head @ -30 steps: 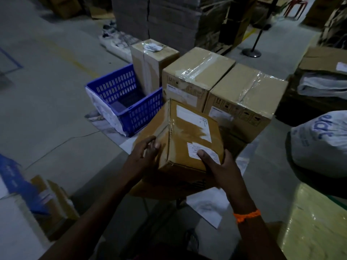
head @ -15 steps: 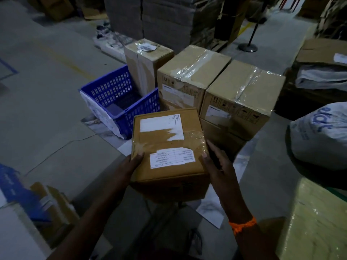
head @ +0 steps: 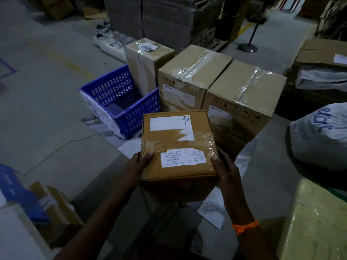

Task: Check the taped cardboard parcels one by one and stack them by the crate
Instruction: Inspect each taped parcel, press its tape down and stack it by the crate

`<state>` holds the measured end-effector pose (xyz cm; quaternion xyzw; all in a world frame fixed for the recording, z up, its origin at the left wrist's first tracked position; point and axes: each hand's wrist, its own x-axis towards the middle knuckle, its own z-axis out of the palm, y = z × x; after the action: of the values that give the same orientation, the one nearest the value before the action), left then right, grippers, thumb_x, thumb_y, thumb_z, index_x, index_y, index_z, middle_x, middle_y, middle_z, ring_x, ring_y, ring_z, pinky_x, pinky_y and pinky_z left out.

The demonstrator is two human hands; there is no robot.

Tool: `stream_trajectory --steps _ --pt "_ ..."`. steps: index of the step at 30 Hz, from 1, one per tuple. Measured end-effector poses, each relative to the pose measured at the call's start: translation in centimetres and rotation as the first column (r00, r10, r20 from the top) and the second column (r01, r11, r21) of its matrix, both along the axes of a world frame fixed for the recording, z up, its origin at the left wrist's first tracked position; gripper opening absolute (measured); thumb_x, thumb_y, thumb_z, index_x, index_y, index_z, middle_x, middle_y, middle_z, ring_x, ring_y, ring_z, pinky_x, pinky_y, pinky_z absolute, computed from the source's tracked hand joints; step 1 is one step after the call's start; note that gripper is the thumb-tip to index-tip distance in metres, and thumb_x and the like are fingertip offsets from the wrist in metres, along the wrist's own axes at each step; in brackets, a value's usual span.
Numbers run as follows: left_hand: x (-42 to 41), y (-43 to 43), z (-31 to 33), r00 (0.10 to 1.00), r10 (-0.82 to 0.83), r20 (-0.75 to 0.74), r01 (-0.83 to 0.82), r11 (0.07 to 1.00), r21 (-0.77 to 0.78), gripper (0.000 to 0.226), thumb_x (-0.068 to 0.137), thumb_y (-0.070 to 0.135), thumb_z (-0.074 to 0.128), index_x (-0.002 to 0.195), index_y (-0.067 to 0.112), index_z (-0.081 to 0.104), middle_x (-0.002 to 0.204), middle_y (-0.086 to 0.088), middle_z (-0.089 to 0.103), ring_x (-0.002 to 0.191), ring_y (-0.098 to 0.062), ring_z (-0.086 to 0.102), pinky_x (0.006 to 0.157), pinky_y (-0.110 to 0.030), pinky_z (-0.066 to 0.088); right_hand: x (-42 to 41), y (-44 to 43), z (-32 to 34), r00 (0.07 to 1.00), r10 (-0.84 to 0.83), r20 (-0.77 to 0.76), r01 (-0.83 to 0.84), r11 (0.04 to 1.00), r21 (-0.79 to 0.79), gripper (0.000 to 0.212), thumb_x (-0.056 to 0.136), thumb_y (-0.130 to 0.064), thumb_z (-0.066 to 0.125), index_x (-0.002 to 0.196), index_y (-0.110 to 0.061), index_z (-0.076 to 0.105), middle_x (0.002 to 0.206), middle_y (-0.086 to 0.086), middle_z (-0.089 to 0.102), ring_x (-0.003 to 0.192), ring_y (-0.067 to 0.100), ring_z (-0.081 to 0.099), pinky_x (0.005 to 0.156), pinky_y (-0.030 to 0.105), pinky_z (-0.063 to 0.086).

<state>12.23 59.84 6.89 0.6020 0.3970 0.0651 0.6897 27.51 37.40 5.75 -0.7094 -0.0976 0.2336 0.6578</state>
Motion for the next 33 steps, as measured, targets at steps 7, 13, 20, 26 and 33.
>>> stream_trajectory --steps 7,13,20,26,33 --pt "-0.2 0.3 0.0 1.000 -0.028 0.011 0.028 0.996 -0.084 0.082 0.074 0.077 0.066 0.140 0.029 0.057 0.127 0.000 0.071 0.112 -0.024 0.070 0.105 -0.053 0.050 -0.3 0.0 2.0 0.996 -0.070 0.058 0.069 0.998 0.010 0.053 0.089 -0.074 0.049 0.118 -0.033 0.067 0.117 -0.001 0.073 0.103 0.009 0.071 0.091 0.037 0.057" --pt "-1.2 0.1 -1.4 0.990 0.138 0.034 -0.130 0.975 -0.180 0.033 0.100 0.042 0.052 0.114 0.016 0.066 0.100 -0.008 0.079 0.087 -0.024 0.076 0.084 -0.041 0.057 0.2 1.3 3.2 0.915 0.197 0.352 -0.148 0.976 -0.161 0.044 0.096 -0.065 0.054 0.134 -0.046 0.062 0.125 -0.028 0.055 0.126 0.002 0.056 0.106 0.029 0.045" --pt "-4.3 4.6 -3.7 0.995 0.099 -0.012 -0.085 0.906 0.414 0.051 0.098 0.044 0.057 0.147 0.033 0.047 0.143 0.003 0.051 0.122 -0.022 0.056 0.090 -0.031 0.050 -2.9 4.7 0.3 0.829 0.321 0.457 -0.232 0.942 -0.242 0.046 0.093 -0.062 0.053 0.136 -0.044 0.055 0.140 -0.015 0.055 0.136 0.005 0.046 0.115 0.027 0.038" --pt "-5.7 6.2 -3.5 1.000 -0.002 0.003 0.000 0.860 0.511 0.043 0.096 0.053 0.053 0.137 0.041 0.059 0.145 0.001 0.057 0.129 -0.019 0.056 0.108 -0.046 0.047 -2.2 4.9 -3.7 0.770 0.354 0.530 -0.193 0.922 -0.335 0.048 0.093 -0.059 0.056 0.135 -0.036 0.061 0.140 -0.011 0.058 0.134 0.011 0.049 0.113 0.028 0.038" --pt "-4.8 5.8 -2.1 0.997 0.042 0.061 -0.060 0.942 0.331 0.073 0.081 0.078 0.042 0.143 0.040 0.051 0.145 0.004 0.055 0.127 -0.013 0.055 0.104 -0.038 0.046 -0.6 3.6 -5.9 0.832 0.217 0.511 0.104 0.843 -0.528 0.074 0.082 -0.072 0.064 0.134 -0.021 0.062 0.143 0.009 0.052 0.133 0.028 0.044 0.108 0.046 0.041"
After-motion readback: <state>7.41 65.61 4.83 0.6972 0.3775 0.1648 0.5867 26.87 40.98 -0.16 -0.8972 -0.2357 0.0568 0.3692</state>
